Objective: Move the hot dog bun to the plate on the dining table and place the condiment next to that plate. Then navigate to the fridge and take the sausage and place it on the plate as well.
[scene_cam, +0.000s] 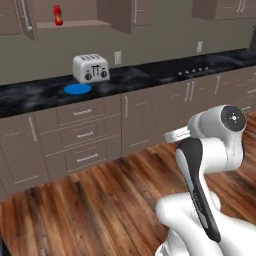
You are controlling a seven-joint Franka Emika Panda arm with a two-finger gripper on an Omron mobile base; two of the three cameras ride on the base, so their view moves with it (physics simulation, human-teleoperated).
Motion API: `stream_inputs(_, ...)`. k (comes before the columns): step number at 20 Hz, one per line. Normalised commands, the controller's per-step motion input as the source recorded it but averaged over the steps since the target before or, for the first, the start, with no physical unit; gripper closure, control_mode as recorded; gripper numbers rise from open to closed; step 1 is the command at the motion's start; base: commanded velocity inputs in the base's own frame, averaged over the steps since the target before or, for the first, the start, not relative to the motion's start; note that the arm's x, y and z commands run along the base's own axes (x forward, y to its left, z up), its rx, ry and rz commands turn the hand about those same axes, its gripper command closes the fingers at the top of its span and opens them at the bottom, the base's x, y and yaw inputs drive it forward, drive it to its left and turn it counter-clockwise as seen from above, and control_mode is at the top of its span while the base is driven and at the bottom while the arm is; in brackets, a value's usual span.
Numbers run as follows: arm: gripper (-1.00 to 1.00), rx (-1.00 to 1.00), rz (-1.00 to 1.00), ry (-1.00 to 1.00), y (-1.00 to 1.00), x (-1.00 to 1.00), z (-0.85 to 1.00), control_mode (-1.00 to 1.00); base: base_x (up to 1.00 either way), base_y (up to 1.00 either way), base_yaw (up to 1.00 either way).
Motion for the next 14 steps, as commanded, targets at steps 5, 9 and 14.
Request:
stream_inputs(5, -1.0, 0.0, 0.0, 0.0, 0.0, 0.0, 0.0, 1.0, 0.98, 0.0, 0.25)
stream_inputs(9, -1.0, 0.0, 0.0, 0.0, 0.0, 0.0, 0.0, 1.0, 0.96, 0.0, 0.18)
stream_inputs(14, -1.0, 0.0, 0.0, 0.0, 0.0, 0.0, 0.0, 1.0, 0.87, 0.0, -0.01)
